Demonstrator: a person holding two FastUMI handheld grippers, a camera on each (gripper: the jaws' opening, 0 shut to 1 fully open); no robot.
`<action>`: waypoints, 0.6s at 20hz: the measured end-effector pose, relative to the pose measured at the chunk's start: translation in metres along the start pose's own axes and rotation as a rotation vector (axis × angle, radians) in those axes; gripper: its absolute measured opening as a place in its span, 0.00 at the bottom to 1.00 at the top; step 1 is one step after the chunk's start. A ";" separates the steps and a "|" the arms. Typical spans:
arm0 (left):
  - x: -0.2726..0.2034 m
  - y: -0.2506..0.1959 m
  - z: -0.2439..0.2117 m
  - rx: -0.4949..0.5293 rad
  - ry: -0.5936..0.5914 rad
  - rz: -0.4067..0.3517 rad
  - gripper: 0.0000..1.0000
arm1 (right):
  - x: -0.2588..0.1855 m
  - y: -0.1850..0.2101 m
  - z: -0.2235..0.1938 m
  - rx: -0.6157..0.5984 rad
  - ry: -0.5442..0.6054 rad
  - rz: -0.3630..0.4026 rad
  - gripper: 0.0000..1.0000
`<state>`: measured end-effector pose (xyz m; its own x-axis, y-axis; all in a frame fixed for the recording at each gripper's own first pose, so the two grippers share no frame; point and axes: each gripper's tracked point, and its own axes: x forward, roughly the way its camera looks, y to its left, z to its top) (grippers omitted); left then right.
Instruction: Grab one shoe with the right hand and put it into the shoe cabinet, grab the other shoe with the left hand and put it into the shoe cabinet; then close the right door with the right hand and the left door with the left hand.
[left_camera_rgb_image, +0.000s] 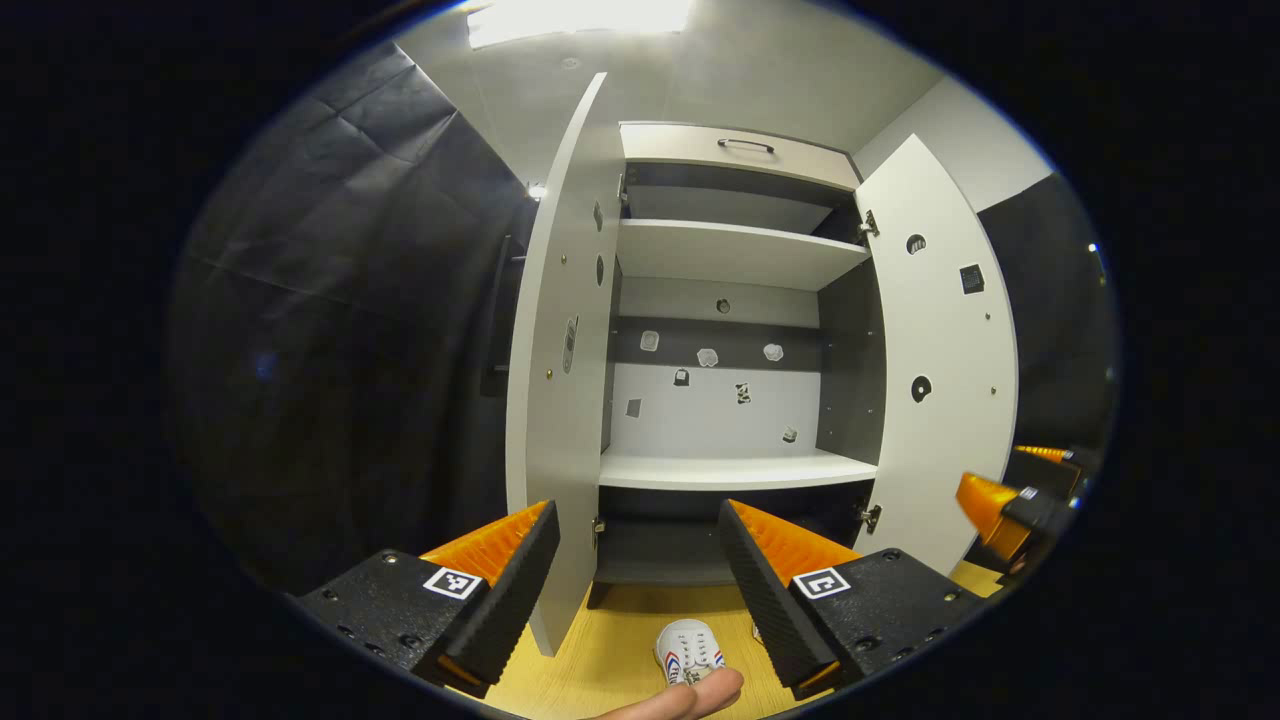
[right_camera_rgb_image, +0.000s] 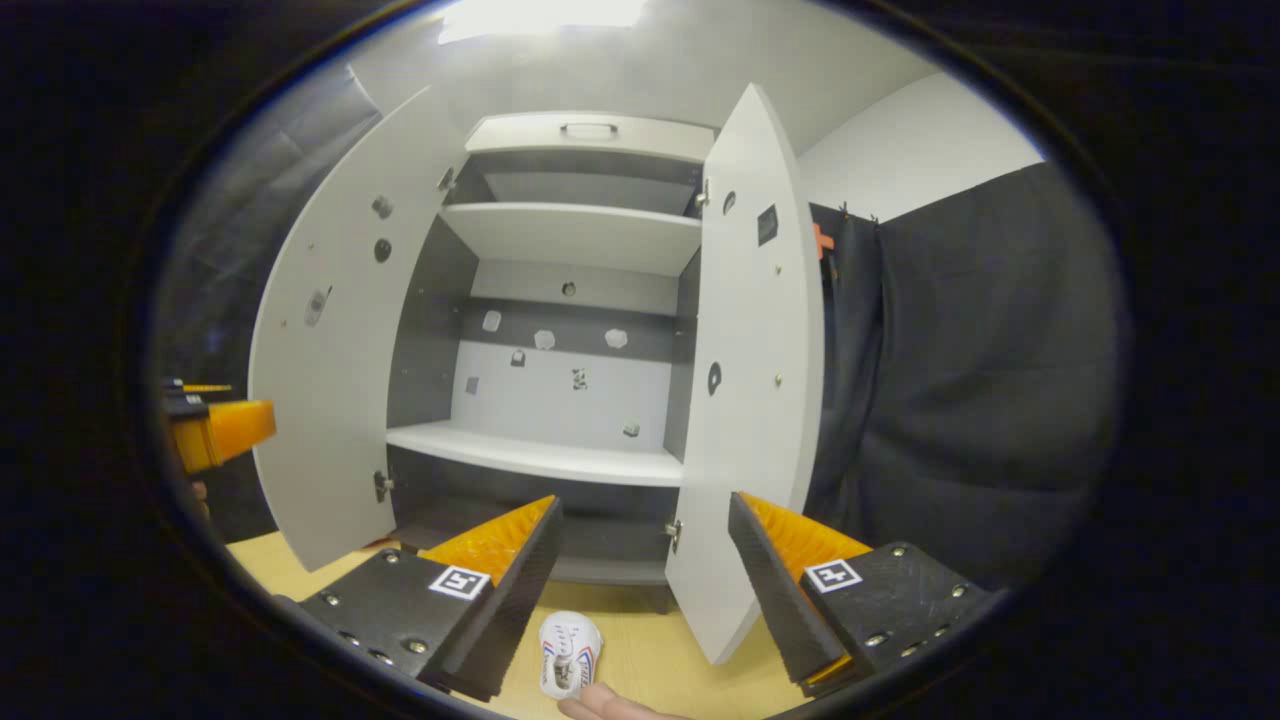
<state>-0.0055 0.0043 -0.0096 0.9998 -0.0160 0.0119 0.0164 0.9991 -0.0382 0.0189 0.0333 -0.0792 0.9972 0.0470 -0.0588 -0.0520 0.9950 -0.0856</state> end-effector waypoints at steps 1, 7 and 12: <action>0.000 -0.002 -0.001 -0.004 0.004 -0.007 0.97 | 0.004 0.005 -0.016 -0.016 0.015 -0.003 0.99; 0.002 -0.006 -0.011 0.016 0.023 -0.017 0.98 | 0.029 0.052 -0.137 -0.065 0.198 0.046 0.99; 0.001 -0.003 -0.013 0.018 0.025 -0.019 0.97 | 0.038 0.088 -0.239 -0.005 0.404 0.087 0.99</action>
<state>-0.0043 0.0007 -0.0227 0.9993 -0.0352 -0.0123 0.0350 0.9992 -0.0200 0.0387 0.1014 -0.3270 0.8873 0.0914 -0.4520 -0.1363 0.9884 -0.0677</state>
